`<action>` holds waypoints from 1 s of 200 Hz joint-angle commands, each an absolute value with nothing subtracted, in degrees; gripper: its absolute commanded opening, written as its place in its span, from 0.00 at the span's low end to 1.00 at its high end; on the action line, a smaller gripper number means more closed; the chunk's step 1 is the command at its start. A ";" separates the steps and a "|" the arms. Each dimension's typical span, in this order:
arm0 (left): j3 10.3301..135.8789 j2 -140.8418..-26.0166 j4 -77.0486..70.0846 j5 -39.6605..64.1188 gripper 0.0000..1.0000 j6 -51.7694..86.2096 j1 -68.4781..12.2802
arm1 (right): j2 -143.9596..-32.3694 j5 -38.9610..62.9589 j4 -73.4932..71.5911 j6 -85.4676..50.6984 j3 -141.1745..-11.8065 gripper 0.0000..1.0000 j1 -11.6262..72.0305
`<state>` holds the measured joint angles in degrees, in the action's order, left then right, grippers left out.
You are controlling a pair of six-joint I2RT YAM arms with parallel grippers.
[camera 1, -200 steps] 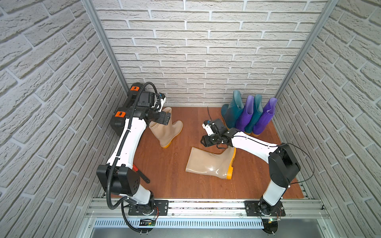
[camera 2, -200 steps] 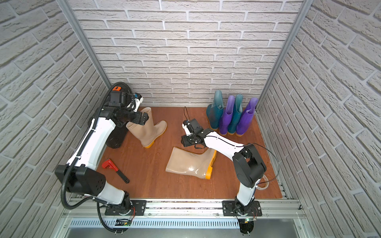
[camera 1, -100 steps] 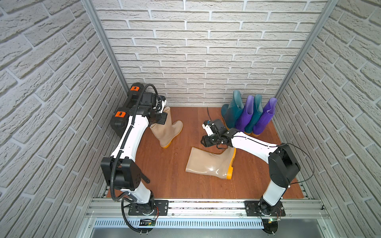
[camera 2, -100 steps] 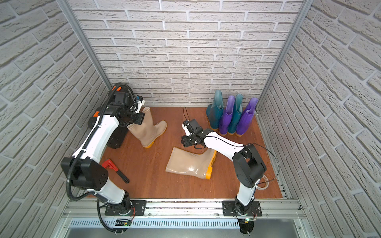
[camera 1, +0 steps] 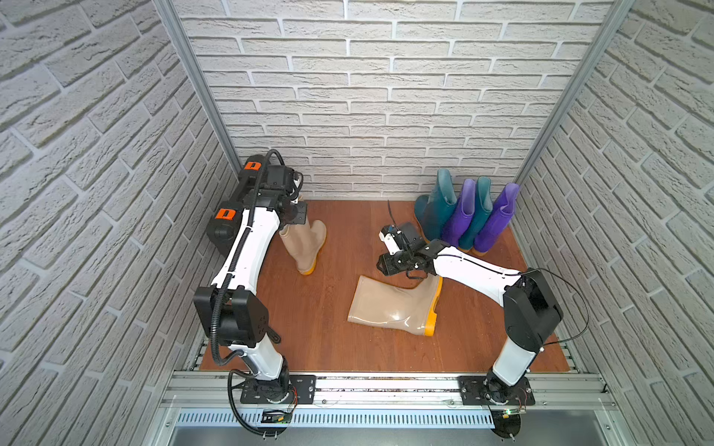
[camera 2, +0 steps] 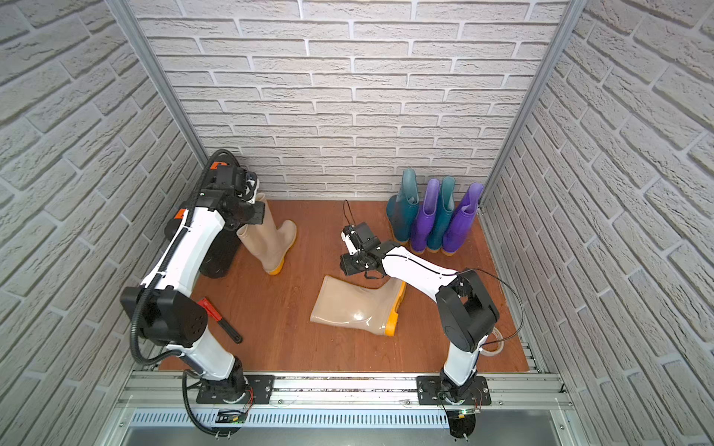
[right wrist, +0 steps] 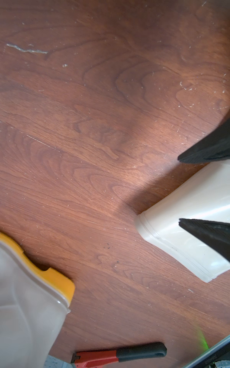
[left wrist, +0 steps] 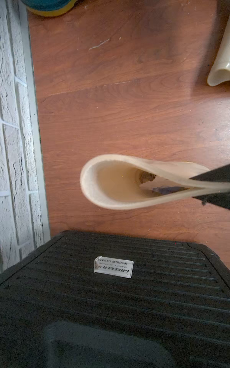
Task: Match and arrange rain boots in pairs
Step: Move the rain boot to the corner of the board.
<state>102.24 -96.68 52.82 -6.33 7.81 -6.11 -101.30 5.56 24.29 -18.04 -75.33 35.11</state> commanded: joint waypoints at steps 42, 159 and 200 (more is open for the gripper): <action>109.53 -100.48 48.63 -14.61 0.00 10.59 -5.75 | -100.11 5.27 24.17 -17.67 -76.73 0.48 35.68; 116.21 -107.06 48.95 -16.26 0.00 11.98 -5.36 | -100.11 4.70 24.70 -17.82 -76.48 0.48 35.76; 115.16 -107.84 48.78 -16.35 0.05 13.23 -5.42 | -100.11 4.58 25.22 -17.60 -76.55 0.48 35.82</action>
<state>113.82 -108.09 52.40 -14.90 11.79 -5.74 -101.30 5.17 25.15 -18.04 -75.33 35.11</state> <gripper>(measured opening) 0.067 0.478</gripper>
